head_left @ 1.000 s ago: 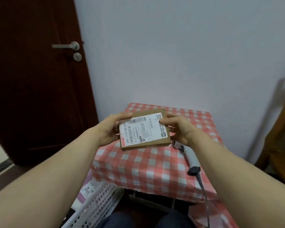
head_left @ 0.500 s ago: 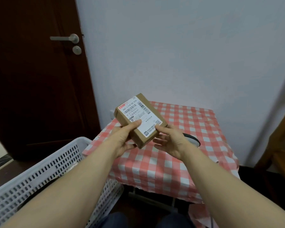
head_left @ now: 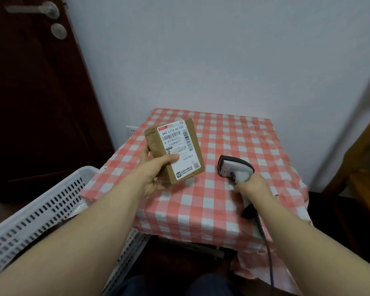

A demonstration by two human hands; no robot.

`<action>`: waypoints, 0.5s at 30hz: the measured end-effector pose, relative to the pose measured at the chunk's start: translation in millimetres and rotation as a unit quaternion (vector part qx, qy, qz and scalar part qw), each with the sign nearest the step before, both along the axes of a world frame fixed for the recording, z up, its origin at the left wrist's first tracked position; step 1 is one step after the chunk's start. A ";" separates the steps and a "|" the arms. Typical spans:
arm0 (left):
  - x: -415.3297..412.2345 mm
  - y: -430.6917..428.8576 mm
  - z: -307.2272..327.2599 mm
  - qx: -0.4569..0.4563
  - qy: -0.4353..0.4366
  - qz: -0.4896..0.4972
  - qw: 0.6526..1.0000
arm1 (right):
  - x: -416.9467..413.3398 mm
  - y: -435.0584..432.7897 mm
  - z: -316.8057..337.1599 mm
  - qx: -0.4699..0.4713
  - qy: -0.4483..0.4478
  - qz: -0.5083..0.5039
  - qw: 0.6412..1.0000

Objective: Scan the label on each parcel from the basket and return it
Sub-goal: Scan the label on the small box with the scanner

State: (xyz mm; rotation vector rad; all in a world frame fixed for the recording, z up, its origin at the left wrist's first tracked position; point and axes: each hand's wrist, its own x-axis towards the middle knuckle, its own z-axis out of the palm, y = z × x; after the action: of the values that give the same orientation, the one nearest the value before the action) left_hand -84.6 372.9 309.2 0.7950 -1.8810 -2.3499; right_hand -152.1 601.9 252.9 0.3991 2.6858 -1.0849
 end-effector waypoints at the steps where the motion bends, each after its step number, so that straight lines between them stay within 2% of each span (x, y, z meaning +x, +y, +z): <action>1: -0.7 -0.4 -1.7 -0.001 -0.003 -0.001 1.000 | -1.7 -0.5 -1.4 -0.003 0.006 -0.004 1.000; 4: 0.2 -3.0 -3.8 -0.005 -0.010 0.005 1.000 | -2.4 -2.8 2.6 -0.079 -0.026 -0.022 0.996; 8: 6.2 -7.7 1.9 -0.014 -0.014 0.014 1.000 | 8.3 -6.7 17.8 -0.217 -0.080 -0.012 0.973; 13: 17.0 -12.7 11.8 -0.025 0.000 0.014 1.000 | 20.0 -9.7 56.7 -0.362 -0.050 0.039 0.930; 15: 22.5 -11.9 19.6 -0.026 0.013 0.019 0.999 | 25.7 -12.8 77.2 -0.366 -0.043 0.068 0.927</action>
State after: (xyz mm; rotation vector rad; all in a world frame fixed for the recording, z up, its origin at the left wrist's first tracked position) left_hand -62.1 361.0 328.8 0.7842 -1.8912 -2.2688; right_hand -126.5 589.1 330.1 0.1120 1.9866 -1.8382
